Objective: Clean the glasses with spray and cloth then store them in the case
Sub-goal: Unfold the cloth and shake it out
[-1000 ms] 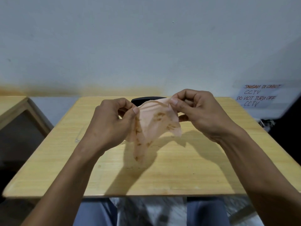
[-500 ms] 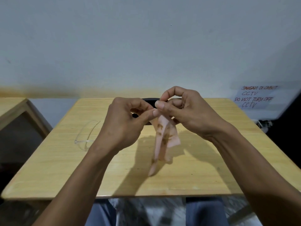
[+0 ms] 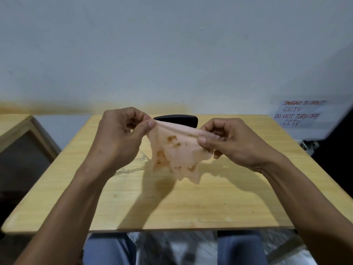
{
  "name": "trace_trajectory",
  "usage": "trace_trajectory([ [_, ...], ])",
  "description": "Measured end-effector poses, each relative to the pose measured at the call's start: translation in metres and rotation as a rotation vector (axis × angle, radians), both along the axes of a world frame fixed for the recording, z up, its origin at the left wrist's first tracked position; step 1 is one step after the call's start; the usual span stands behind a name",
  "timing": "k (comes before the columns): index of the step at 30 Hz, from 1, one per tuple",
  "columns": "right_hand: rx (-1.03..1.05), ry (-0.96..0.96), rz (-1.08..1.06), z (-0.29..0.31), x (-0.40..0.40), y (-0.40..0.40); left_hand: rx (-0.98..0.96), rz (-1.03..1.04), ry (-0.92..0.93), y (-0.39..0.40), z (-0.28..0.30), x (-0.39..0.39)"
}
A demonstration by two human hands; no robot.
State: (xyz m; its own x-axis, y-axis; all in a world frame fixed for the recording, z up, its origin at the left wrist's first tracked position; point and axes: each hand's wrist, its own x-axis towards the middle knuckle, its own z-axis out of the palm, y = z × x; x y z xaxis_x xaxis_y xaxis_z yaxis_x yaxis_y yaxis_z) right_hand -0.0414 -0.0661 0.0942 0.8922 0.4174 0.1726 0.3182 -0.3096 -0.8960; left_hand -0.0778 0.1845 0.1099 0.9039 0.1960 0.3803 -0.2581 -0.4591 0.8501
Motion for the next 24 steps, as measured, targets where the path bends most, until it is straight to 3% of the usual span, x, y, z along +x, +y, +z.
trace_trajectory([
  [5, 0.161, -0.048, -0.116, 0.004, -0.004, -0.011, 0.028, -0.033, 0.005, 0.007, 0.001, -0.004],
  [11, 0.161, -0.104, -0.242, 0.001, 0.008, -0.016, 0.128, 0.015, -0.008, 0.005, -0.003, 0.009],
  [18, 0.192, -0.305, -0.427, -0.011, 0.015, -0.017, 0.305, 0.133, -0.222, -0.007, -0.006, 0.019],
  [21, 0.11, -0.346, -0.411, -0.034, 0.002, -0.026, 0.468, 0.078, -0.284, -0.001, -0.031, 0.001],
  [24, -0.131, -0.266, -0.295, -0.077, -0.019, -0.037, 0.668, -0.059, -0.106, 0.003, -0.074, -0.022],
])
